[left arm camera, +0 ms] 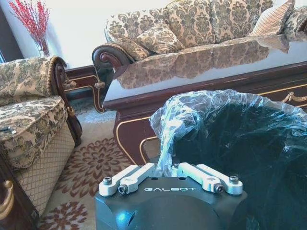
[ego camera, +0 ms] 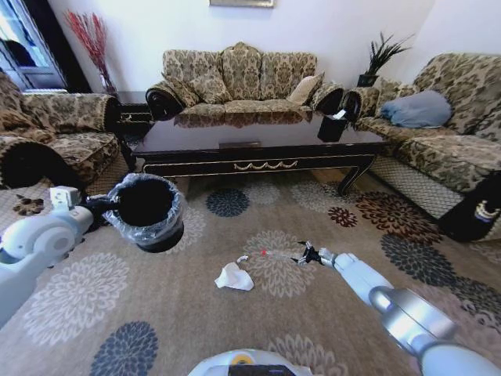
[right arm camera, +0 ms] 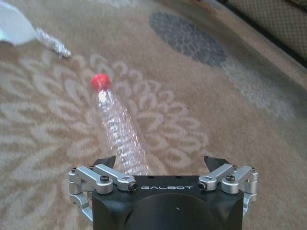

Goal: Move to the front of the table and pick up the trash from the floor, then place it into the trash bin.

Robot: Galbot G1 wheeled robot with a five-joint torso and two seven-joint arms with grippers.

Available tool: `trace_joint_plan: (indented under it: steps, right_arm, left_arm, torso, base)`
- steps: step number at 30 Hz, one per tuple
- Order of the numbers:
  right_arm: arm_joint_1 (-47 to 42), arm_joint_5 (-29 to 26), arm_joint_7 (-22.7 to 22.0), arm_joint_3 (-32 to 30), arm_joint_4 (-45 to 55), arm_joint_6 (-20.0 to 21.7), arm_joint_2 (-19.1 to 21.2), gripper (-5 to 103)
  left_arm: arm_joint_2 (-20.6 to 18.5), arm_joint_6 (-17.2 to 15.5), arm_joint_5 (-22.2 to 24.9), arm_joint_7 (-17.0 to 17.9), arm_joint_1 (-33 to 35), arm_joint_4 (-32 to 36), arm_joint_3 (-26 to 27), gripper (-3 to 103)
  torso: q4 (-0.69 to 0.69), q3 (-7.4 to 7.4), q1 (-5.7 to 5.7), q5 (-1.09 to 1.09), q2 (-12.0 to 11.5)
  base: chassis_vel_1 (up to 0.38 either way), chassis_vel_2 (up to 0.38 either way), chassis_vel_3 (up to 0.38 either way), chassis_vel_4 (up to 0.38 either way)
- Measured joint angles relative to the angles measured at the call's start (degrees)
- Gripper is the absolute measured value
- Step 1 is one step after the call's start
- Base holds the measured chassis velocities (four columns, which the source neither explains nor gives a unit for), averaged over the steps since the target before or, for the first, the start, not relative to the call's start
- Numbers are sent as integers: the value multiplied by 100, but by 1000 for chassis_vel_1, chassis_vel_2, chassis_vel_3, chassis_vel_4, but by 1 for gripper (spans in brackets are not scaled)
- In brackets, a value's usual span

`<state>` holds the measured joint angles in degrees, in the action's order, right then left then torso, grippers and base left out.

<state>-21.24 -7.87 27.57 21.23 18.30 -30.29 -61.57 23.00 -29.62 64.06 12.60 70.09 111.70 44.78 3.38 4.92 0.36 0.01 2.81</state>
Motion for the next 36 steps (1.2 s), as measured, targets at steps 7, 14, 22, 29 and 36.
trace_joint_plan:
  steps: [7, 14, 22, 29, 36]
  right_arm:
    - [18, 167, -606, 231, -43, 123, -28, 100]
    - [5, 243, -996, 416, 38, 147, -32, 100]
    - [-114, 500, -1017, 601, 88, 27, -48, 100]
    - [-99, 519, -1083, 725, 51, 25, -225, 100]
    - [-18, 510, -1304, 967, 13, 165, -403, 100]
  left_arm:
    - [0, 96, -11, -156, 10, -119, 44, 4]
    - [17, 127, -24, -187, -5, -172, 48, 4]
    - [1, 149, -23, -195, -13, -188, 39, 4]
    - [-50, 181, -25, -214, 1, -225, 63, 4]
    - [-124, 219, -15, -232, -20, -257, 65, 4]
  torso:
    - [0, 0, 0, -1, 0]
    - [-1, 0, 0, -2, 0]
    - [1, 0, 0, -1, 0]
    - [0, 0, 0, -1, 0]
    - [-1, -1, 0, -2, 0]
  base:
    - [0, 0, 0, 0]
    - [0, 0, 0, 0]
    - [0, 0, 0, 0]
    - [0, 0, 0, 0]
    - [0, 0, 0, 0]
